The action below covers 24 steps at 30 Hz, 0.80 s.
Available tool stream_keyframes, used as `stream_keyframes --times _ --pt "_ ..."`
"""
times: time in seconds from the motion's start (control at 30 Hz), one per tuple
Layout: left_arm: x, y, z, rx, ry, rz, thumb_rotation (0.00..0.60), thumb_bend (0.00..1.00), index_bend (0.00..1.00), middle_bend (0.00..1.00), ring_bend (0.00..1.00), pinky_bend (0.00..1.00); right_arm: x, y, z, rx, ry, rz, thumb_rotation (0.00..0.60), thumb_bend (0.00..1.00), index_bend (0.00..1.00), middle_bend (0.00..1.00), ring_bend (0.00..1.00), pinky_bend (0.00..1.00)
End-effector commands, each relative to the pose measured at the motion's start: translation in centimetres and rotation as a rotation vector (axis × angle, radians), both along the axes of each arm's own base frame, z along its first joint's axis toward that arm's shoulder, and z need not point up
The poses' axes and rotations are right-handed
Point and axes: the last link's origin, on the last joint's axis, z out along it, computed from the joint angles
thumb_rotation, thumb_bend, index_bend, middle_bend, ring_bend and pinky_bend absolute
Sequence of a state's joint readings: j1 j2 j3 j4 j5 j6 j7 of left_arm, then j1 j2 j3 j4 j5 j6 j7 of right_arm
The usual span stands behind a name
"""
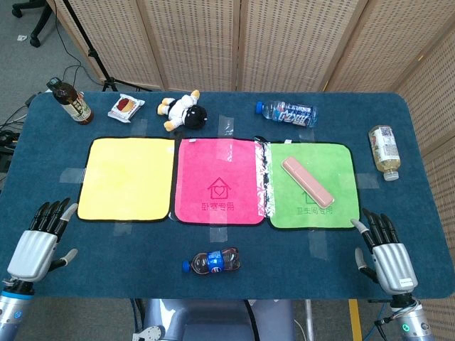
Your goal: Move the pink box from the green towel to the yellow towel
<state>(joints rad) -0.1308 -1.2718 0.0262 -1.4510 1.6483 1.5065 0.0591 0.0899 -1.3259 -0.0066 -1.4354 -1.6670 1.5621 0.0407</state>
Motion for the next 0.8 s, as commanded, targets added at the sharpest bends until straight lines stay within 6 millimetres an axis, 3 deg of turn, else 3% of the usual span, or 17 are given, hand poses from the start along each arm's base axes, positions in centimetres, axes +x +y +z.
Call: stream_keyframes --times 0.03,0.23,0.4,0.8 --pt "-0.03 0.04 -0.07 0.0 -0.001 0.0 0.6 0.18 0.0 0.0 0.0 0.0 0.01 0.0 -0.04 0.0 0.004 0.002 0.6 0.59 0.15 0.0 0.0 0.0" --pt "-0.12 0.0 -0.17 0.003 0.008 0.002 0.6 0.18 0.0 0.0 0.0 0.0 0.03 0.07 0.01 -0.012 0.005 0.006 0.6 0.59 0.14 0.0 0.0 0.0" --pt "0.02 -0.04 -0.18 0.003 0.004 -0.006 0.6 0.18 0.0 0.0 0.0 0.0 0.07 0.11 0.38 -0.034 -0.009 -0.002 0.6 0.57 0.0 0.0 0.0 0.0" --pt "0.07 -0.18 -0.01 0.004 -0.003 -0.01 0.6 0.18 0.0 0.0 0.0 0.0 0.04 0.26 0.35 -0.038 0.006 -0.01 0.6 0.57 0.0 0.0 0.0 0.0"
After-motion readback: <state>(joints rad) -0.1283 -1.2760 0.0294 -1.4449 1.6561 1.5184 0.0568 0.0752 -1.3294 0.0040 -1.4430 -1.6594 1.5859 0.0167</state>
